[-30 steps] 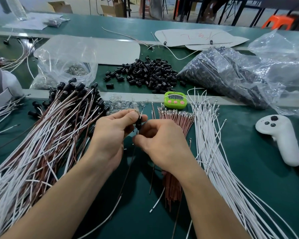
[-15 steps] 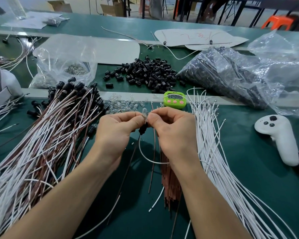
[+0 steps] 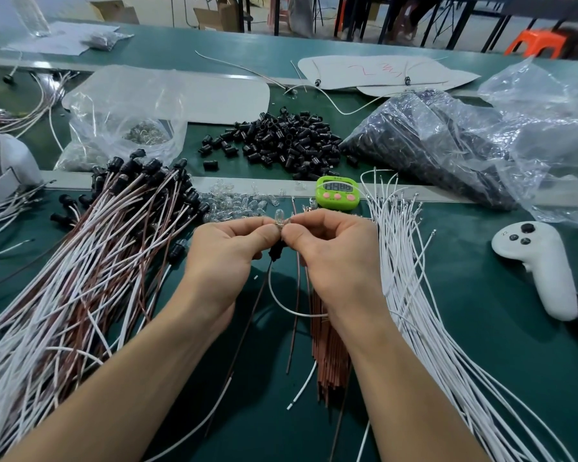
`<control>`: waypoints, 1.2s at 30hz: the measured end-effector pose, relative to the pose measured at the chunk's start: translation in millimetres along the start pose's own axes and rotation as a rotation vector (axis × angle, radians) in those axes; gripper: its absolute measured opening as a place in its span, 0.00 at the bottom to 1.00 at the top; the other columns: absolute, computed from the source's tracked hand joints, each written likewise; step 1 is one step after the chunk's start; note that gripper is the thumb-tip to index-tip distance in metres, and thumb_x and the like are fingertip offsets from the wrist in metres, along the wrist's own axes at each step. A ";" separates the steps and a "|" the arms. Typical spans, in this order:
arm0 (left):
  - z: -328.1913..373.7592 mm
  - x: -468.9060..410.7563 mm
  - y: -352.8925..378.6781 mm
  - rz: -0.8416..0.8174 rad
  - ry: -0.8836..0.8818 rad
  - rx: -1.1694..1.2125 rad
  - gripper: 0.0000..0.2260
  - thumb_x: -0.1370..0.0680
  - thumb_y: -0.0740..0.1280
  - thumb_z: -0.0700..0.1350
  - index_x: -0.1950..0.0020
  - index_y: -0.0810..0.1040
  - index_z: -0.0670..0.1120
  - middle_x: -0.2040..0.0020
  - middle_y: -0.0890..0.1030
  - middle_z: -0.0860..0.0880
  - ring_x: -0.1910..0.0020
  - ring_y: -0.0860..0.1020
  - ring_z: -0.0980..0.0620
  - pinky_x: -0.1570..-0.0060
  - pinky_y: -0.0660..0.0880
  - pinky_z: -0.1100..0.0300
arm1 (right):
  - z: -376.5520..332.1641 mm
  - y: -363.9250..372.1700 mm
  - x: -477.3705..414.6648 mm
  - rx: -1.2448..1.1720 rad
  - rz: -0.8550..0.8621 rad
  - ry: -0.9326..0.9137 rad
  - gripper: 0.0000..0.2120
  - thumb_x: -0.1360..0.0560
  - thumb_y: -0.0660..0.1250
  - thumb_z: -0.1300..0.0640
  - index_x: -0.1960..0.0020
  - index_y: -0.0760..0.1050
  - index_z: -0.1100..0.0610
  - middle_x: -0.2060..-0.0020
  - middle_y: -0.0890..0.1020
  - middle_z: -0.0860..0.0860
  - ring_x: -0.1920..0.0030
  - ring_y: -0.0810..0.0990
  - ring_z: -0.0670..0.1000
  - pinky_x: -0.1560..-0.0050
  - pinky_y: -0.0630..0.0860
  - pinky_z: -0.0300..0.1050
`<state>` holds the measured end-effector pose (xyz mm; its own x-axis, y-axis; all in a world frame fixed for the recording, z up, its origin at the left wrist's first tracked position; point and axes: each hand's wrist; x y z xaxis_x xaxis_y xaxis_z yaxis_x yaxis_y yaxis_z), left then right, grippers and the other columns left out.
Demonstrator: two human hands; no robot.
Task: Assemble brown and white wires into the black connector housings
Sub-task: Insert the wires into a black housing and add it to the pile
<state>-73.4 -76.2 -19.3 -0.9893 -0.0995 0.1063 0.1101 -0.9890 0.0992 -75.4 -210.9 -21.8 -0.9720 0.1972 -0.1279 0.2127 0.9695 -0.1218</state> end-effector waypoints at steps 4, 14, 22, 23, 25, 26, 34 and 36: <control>-1.9 -1.4 -0.5 0.055 -0.018 0.034 0.08 0.26 0.75 0.37 0.62 0.88 0.48 0.64 0.85 0.50 0.63 0.78 0.54 0.52 0.74 0.56 | 2.1 0.1 0.4 0.088 -0.057 0.044 0.05 0.31 0.80 0.58 0.63 0.86 0.51 0.70 0.85 0.46 0.70 0.81 0.42 0.66 0.75 0.38; 0.0 -4.2 -5.4 0.012 0.078 -0.112 0.12 0.28 0.77 0.36 0.65 0.88 0.53 0.63 0.87 0.51 0.63 0.83 0.59 0.57 0.77 0.70 | -4.4 -9.7 -0.2 0.201 -0.074 0.019 0.07 0.31 0.81 0.56 0.65 0.86 0.49 0.73 0.83 0.43 0.74 0.78 0.42 0.69 0.75 0.40; 5.3 -2.3 -11.6 -0.083 0.186 -0.367 0.15 0.28 0.77 0.35 0.67 0.86 0.55 0.66 0.86 0.55 0.66 0.81 0.63 0.60 0.75 0.73 | -5.4 -16.4 0.9 0.348 -0.121 -0.073 0.09 0.31 0.82 0.57 0.66 0.84 0.48 0.73 0.83 0.40 0.74 0.79 0.39 0.71 0.71 0.30; 6.0 -2.2 -11.9 -0.088 0.192 -0.386 0.16 0.28 0.77 0.35 0.68 0.86 0.56 0.66 0.86 0.56 0.66 0.81 0.64 0.61 0.75 0.74 | -5.4 -16.9 1.2 0.363 -0.132 -0.082 0.12 0.31 0.82 0.57 0.68 0.83 0.46 0.73 0.83 0.39 0.74 0.79 0.39 0.71 0.71 0.30; 6.7 -1.2 -12.0 -0.093 0.201 -0.411 0.18 0.28 0.77 0.35 0.69 0.85 0.58 0.66 0.86 0.57 0.66 0.81 0.65 0.61 0.75 0.74 | -5.4 -17.2 2.1 0.393 -0.148 -0.100 0.15 0.31 0.82 0.57 0.70 0.81 0.43 0.74 0.82 0.37 0.74 0.79 0.38 0.71 0.70 0.28; 6.9 -0.7 -12.1 -0.093 0.203 -0.417 0.19 0.28 0.77 0.35 0.69 0.85 0.58 0.67 0.86 0.57 0.67 0.81 0.65 0.62 0.75 0.75 | -5.2 -17.1 2.7 0.408 -0.151 -0.109 0.16 0.31 0.82 0.57 0.70 0.81 0.43 0.74 0.81 0.37 0.74 0.79 0.37 0.71 0.70 0.27; 10.1 -1.4 -14.9 -0.134 0.204 -0.469 0.19 0.28 0.77 0.36 0.68 0.86 0.60 0.68 0.85 0.58 0.68 0.80 0.67 0.63 0.73 0.75 | -6.2 -19.0 -0.3 0.431 -0.178 -0.120 0.07 0.32 0.82 0.56 0.65 0.85 0.48 0.72 0.83 0.39 0.71 0.81 0.39 0.69 0.73 0.30; 10.1 -1.4 -15.6 -0.152 0.197 -0.491 0.17 0.28 0.77 0.37 0.67 0.86 0.60 0.68 0.85 0.57 0.68 0.79 0.66 0.63 0.74 0.74 | -7.2 -23.0 -3.0 0.444 -0.205 -0.119 0.07 0.33 0.83 0.56 0.65 0.86 0.48 0.72 0.83 0.40 0.70 0.81 0.40 0.69 0.74 0.31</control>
<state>-72.7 -59.6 -11.1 -0.9949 0.0767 -0.0650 -0.0465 -0.9242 -0.3791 -78.1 -232.8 -11.5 -0.9857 -0.0336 -0.1654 0.0659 0.8258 -0.5601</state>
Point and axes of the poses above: each hand's wrist, its own x-axis away from the middle knuckle, its own y-axis out of the palm, z = x × y
